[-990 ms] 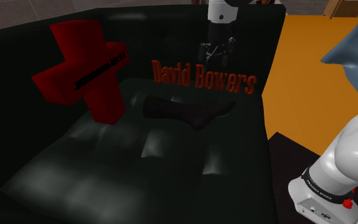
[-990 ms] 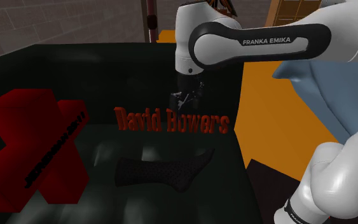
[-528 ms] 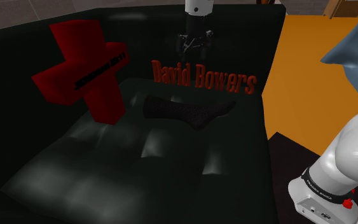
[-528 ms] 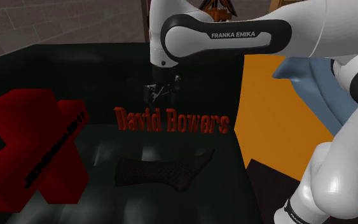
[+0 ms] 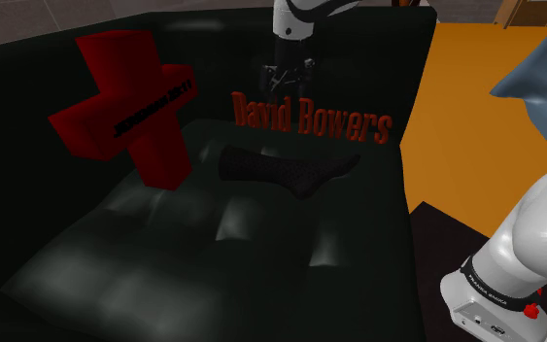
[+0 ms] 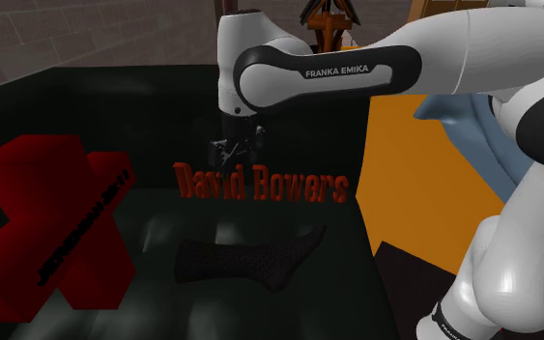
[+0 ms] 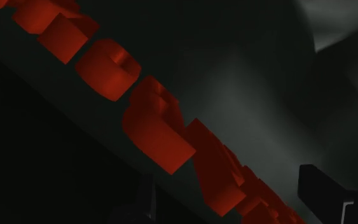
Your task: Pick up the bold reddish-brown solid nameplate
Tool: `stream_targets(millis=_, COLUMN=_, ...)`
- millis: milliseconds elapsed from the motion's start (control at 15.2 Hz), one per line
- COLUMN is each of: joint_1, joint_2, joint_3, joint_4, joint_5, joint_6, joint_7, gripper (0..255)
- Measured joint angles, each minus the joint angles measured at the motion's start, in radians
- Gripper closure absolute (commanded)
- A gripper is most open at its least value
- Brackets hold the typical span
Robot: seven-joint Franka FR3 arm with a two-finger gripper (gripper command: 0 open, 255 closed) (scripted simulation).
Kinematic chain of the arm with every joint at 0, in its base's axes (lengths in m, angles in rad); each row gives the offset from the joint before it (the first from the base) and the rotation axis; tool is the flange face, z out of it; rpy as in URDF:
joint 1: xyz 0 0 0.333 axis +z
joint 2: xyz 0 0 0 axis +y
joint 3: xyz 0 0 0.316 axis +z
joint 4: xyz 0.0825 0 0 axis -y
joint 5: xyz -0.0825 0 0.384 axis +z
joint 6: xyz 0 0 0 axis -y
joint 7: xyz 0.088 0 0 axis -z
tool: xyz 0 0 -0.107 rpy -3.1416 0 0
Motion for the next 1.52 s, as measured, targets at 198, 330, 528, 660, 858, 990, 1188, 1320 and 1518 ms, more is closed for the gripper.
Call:
stream_targets(millis=198, joint_1=-0.001, joint_2=0.0, joint_3=-0.001, joint_4=-0.018, joint_5=0.0, joint_6=0.017, joint_7=-0.002, gripper=255)
stream_targets(millis=330, joint_1=-0.001, joint_2=-0.001, joint_3=-0.001, joint_4=-0.02, joint_5=0.001, joint_6=0.02, joint_7=-0.003, gripper=255)
stream_targets(millis=528, joint_1=-0.001, joint_2=-0.001, joint_3=-0.001, joint_4=-0.021, joint_5=0.001, joint_6=0.021, joint_7=-0.003, gripper=255)
stream_targets(millis=660, joint_1=-0.002, joint_2=-0.001, joint_3=-0.001, joint_4=-0.02, joint_5=0.0, joint_6=0.02, joint_7=-0.003, gripper=255)
stream_targets(millis=858, joint_1=-0.001, joint_2=-0.001, joint_3=-0.001, joint_4=-0.02, joint_5=0.0, joint_6=0.02, joint_7=-0.003, gripper=255)
stream_targets(millis=990, joint_1=-0.001, joint_2=-0.001, joint_3=-0.001, joint_4=-0.004, joint_5=0.0, joint_6=0.004, joint_7=-0.002, gripper=255)
stream_targets(millis=1188, joint_1=-0.001, joint_2=0.007, joint_3=-0.001, joint_4=0.042, joint_5=-0.001, joint_6=-0.035, joint_7=-0.002, gripper=255)
stream_targets(millis=1320, joint_1=0.0, joint_2=0.008, joint_3=0.0, joint_4=0.068, joint_5=-0.002, joint_6=-0.059, joint_7=0.001, gripper=255)
stream_targets(millis=1518, joint_1=0.0, joint_2=0.014, joint_3=0.0, joint_4=0.117, joint_5=-0.003, joint_6=-0.103, joint_7=0.0, gripper=255)
